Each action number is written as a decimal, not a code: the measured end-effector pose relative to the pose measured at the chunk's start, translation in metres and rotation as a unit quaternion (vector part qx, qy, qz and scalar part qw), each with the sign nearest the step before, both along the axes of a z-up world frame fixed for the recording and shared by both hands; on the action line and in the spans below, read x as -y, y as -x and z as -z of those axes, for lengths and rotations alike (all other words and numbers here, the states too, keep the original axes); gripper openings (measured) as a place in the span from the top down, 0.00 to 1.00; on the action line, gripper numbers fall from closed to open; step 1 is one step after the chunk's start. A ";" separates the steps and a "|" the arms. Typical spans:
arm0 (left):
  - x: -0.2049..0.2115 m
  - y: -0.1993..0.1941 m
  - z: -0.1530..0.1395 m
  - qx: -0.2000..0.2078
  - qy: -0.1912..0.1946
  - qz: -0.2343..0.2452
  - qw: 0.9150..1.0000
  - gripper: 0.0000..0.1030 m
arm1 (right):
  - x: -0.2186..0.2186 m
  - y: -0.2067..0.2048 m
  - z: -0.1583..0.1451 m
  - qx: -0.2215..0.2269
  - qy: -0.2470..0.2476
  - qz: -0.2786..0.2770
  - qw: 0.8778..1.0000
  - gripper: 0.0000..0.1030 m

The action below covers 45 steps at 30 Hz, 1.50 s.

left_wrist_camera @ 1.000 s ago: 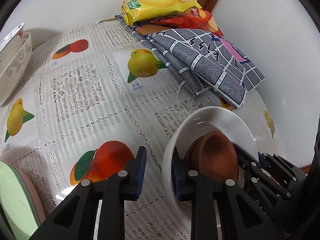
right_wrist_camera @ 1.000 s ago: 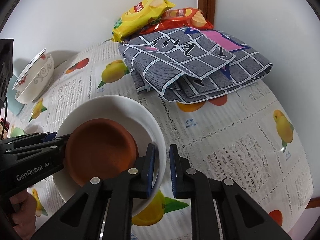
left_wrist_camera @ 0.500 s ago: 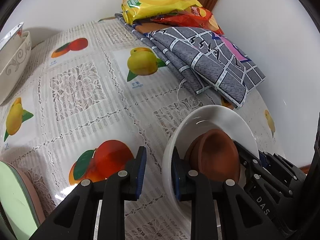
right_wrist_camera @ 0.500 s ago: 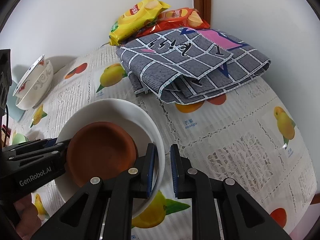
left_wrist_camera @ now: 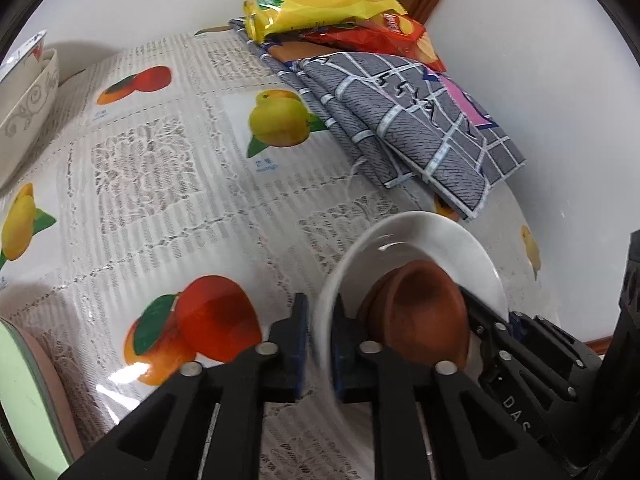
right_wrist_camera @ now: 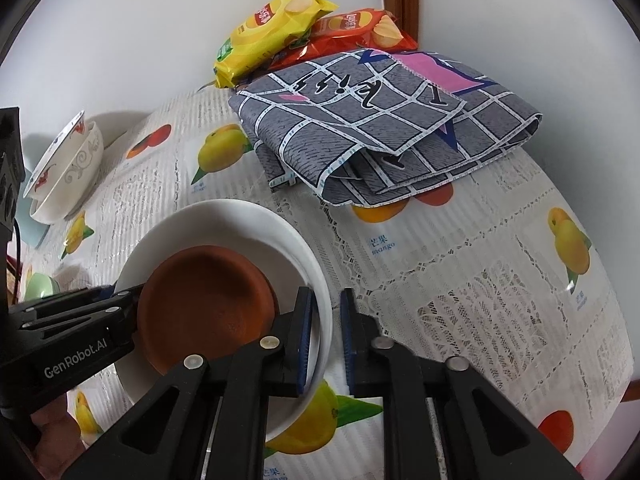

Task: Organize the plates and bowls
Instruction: 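Lift the white bowl with both grippers and carry it toward the green plate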

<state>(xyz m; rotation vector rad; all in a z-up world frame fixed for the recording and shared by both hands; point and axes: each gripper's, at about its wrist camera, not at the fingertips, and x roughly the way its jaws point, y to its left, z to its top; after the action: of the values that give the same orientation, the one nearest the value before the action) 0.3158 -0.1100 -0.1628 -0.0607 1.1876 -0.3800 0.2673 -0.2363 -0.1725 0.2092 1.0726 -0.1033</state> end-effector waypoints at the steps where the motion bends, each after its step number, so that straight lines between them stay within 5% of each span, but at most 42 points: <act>1: 0.001 0.001 0.000 0.004 -0.004 0.000 1.000 0.91 | 0.000 0.000 0.000 0.002 -0.001 0.003 1.000 0.92; 20: -0.004 0.012 -0.010 0.016 -0.010 -0.006 1.000 0.92 | 0.001 0.010 -0.007 0.017 -0.032 0.003 0.999 0.92; 45: -0.043 0.062 -0.076 0.058 -0.008 -0.036 0.998 0.92 | -0.034 0.047 -0.077 0.061 -0.042 -0.026 0.997 0.92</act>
<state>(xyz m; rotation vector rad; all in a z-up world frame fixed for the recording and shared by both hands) 0.2538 -0.0674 -0.0868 -0.0670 1.0710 -0.3076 0.2200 -0.2023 -0.0954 0.2604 0.9600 0.0020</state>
